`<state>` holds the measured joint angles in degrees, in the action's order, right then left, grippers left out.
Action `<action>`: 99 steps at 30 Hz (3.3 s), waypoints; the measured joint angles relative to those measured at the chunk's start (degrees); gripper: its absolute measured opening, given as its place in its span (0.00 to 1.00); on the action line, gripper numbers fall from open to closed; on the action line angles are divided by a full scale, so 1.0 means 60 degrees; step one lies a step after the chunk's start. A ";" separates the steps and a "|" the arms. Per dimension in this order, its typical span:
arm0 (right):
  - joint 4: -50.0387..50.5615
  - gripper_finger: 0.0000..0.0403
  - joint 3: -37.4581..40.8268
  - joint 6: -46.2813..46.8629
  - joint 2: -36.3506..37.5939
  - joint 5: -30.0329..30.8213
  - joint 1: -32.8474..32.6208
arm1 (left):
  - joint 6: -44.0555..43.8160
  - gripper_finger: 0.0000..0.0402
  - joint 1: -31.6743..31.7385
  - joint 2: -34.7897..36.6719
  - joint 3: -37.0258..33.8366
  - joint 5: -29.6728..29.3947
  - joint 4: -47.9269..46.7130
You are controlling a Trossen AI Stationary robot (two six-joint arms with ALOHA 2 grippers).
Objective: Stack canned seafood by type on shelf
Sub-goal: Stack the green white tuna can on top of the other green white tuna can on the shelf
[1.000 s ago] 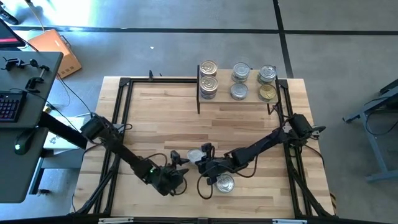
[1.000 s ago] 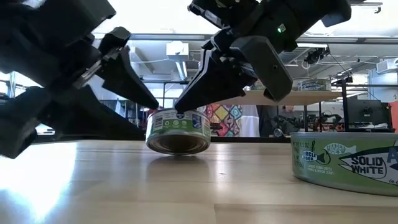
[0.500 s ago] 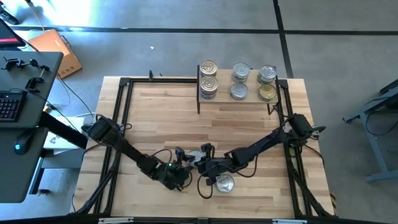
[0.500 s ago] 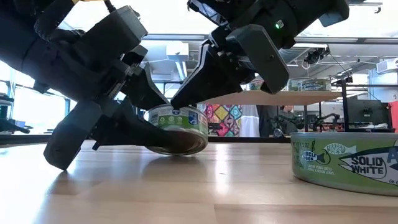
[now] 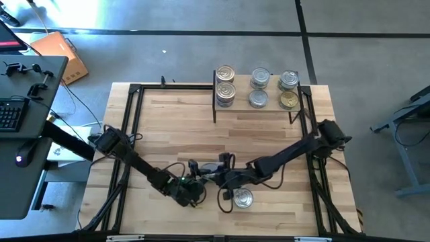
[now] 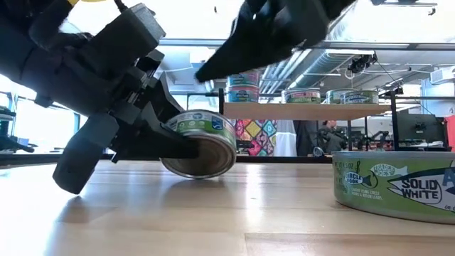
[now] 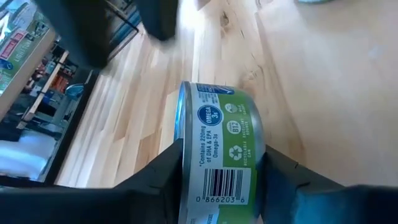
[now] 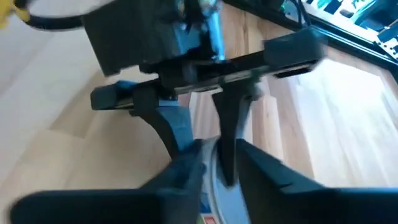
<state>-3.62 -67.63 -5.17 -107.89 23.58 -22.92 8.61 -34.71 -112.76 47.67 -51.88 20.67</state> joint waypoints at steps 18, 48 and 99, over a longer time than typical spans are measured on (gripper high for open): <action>0.2560 0.71 -0.0002 -0.0974 0.0206 0.0939 -0.1116 | 0.1009 0.34 -0.0002 0.0006 -0.0035 0.1056 0.2273; 1.3080 0.30 -0.2707 0.6118 0.1635 0.4565 -0.1846 | 0.0093 0.55 -0.0031 0.0053 -0.0009 -0.0334 0.1755; 1.3519 0.66 -0.2981 0.1598 0.2308 0.3923 0.5385 | -0.0260 0.54 -0.0023 0.0053 -0.0002 -0.0124 0.1445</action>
<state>77.49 -85.52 4.42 -94.04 47.12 9.39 7.05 -34.85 -112.44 47.66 -52.62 29.34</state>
